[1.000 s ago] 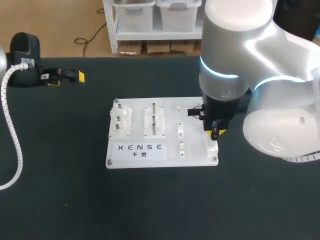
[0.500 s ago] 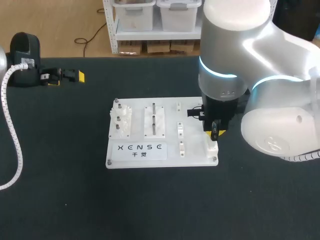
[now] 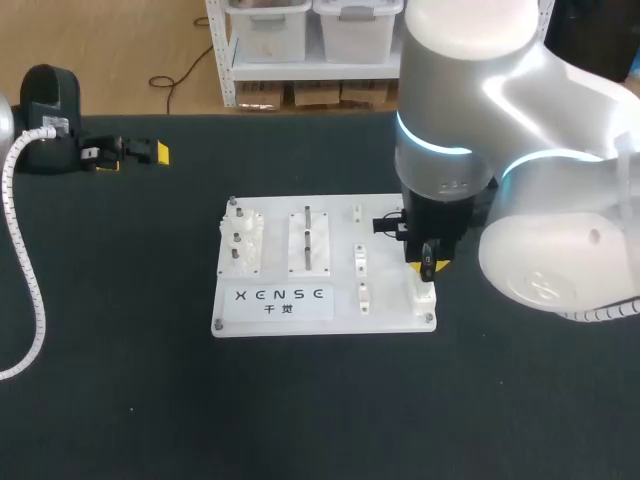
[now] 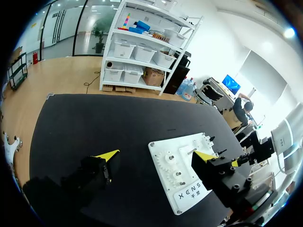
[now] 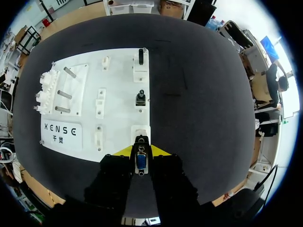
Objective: Insert the USB connector, Ethernet cable, and multi-pin plug into their matching sockets one by one.
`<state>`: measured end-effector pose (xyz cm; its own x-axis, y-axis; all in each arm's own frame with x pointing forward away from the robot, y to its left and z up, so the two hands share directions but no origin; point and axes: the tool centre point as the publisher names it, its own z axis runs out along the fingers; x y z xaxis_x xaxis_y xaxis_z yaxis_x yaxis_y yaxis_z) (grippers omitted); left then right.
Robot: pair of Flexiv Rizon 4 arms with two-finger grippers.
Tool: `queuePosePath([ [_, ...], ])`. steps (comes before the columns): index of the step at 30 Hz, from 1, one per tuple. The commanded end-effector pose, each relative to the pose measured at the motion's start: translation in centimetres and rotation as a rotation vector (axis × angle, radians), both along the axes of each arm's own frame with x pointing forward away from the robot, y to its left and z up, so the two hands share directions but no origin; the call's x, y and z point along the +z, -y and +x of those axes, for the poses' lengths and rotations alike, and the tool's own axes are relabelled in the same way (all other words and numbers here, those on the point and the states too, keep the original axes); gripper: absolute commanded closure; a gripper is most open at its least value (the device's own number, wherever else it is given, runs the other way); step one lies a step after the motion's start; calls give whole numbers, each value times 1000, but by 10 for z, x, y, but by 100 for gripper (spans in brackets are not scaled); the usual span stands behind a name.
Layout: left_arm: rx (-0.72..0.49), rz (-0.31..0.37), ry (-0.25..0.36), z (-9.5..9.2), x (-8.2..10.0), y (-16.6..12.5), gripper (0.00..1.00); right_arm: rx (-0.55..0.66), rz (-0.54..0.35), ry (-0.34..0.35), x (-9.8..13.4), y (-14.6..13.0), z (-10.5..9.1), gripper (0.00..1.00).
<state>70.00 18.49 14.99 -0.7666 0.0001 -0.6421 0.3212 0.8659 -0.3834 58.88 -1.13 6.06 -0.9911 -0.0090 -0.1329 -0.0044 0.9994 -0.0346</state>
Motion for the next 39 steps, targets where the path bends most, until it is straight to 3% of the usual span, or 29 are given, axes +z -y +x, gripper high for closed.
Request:
queuePosePath([
  [1, 0, 0, 0, 0, 0, 0, 0, -2, -4, -1, -5, -3, 0, 100],
  [39, 0, 0, 0, 0, 0, 0, 0, 1, -39, 43, -8, 0, -2, 100],
])
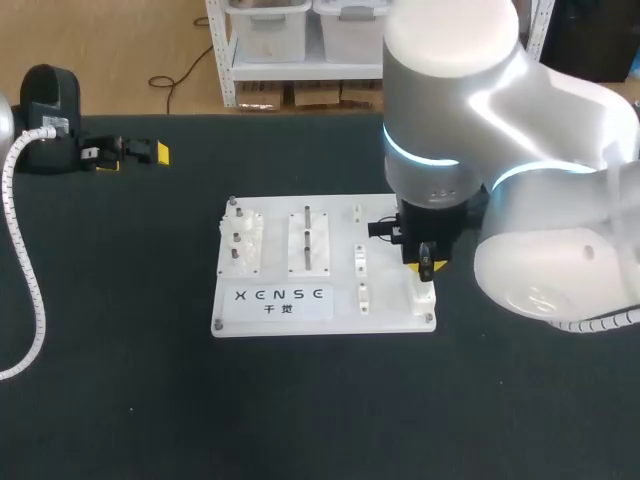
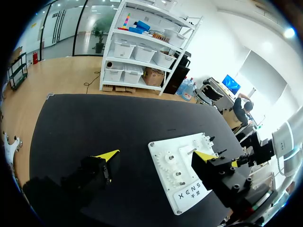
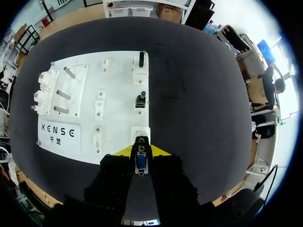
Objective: Insert the USB connector, Ethernet cable, and multi-pin plug into their matching sockets one by one.
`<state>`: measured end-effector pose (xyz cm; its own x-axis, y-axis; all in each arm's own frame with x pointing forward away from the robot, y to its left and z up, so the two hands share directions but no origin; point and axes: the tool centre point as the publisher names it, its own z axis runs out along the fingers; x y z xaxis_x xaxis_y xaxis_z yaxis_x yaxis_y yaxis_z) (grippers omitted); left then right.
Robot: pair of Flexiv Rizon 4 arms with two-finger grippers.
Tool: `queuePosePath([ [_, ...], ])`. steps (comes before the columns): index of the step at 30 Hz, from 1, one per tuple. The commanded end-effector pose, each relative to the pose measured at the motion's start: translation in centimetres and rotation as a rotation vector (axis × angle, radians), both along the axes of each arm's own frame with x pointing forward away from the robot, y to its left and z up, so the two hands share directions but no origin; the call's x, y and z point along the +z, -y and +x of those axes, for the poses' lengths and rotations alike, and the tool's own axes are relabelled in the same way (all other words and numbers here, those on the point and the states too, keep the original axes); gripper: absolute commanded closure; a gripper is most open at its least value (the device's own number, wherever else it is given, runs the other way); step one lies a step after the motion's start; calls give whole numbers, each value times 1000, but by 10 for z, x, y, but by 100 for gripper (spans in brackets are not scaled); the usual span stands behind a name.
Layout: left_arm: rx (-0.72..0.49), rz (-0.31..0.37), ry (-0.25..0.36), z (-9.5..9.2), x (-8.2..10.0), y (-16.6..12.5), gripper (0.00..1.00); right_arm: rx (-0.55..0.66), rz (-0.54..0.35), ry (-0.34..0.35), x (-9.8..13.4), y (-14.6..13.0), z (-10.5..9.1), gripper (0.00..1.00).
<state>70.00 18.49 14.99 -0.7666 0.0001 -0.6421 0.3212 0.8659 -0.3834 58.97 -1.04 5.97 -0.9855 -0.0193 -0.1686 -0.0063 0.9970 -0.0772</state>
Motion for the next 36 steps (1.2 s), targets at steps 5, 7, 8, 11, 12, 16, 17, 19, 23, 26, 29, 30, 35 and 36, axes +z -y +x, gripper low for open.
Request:
queuePosePath([
  [5, 0, 0, 0, 0, 0, 0, 0, -8, 4, -8, -8, 1, -3, 100],
  [7, 0, 0, 0, 0, 0, 0, 0, -18, 4, -28, -10, 2, -3, 100],
  [8, 0, 0, 0, 0, 0, 0, 0, -18, 4, -29, -10, 2, -3, 100],
  [11, 0, 0, 0, 0, 0, 0, 0, -24, 6, -52, -11, 3, -3, 100],
  [12, 0, 0, 0, 0, 0, 0, 0, -27, 7, -55, -12, 3, -2, 100],
  [16, 0, 0, 0, 0, 0, 0, 0, -32, 19, -70, -13, 4, -1, 100],
  [17, 0, 0, 0, 0, 0, 0, 0, -34, 22, -74, -14, 5, -1, 100],
  [19, 0, 0, 0, 0, 0, 0, 0, -37, 22, -76, -15, 5, -1, 100],
  [23, 0, 0, 0, 0, 0, 0, 0, -37, 29, -71, -15, 5, -1, 100],
  [26, 0, 0, 0, 0, 0, 0, 0, -36, 30, -63, -14, 5, -1, 100],
  [29, 0, 0, 0, 0, 0, 0, 0, -37, 32, -55, -14, 5, -1, 100],
  [30, 0, 0, 0, 0, 0, 0, 0, -36, 32, -53, -14, 5, -1, 100],
  [35, 0, 0, 0, 0, 0, 0, 0, -31, 34, -49, -12, 3, 1, 100],
  [36, 0, 0, 0, 0, 0, 0, 0, -27, 34, -48, -11, 2, 1, 100],
])
